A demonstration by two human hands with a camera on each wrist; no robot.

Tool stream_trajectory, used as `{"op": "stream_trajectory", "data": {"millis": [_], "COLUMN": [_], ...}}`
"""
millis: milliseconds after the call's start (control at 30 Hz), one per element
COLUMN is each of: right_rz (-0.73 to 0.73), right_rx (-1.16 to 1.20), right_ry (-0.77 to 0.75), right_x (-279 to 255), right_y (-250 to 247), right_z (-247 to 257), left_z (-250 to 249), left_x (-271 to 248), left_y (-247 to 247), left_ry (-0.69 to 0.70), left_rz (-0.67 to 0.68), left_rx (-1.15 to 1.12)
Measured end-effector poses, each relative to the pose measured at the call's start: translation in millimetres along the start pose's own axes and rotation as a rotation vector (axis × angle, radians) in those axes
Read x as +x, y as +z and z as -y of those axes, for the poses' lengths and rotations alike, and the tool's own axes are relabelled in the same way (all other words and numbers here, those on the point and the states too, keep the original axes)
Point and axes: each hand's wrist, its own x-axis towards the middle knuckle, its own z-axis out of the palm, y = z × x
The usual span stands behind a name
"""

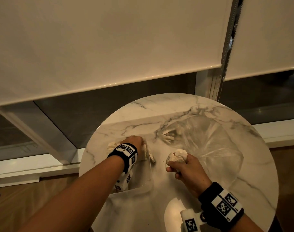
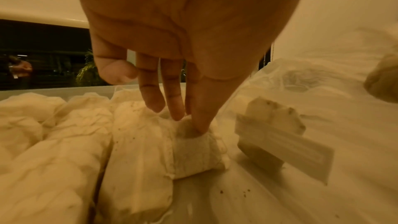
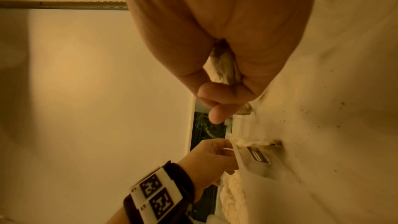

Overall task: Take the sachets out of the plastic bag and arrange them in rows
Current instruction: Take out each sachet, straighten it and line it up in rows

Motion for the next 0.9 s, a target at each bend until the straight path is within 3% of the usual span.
{"op": "stream_trajectory", "data": {"millis": [300,733,900], "right_rz": [0.002,-0.004,0.007], "right_rx": [0.012,0.018,0.020], "right_ry": [0.003,0.000,0.004], "right_x": [1,2,1], "right_y": [-2,-5,-2], "right_z": [-1,-2,-1], "left_z": [-7,-1,-5], "left_x": [9,15,8], "left_y": [4,0,2], "left_ry": [-0.008,-0.032,-0.023], "left_rz": [-0.005,-0.115,0.002], "left_rx": [-0.051,-0.172,-0.109]}}
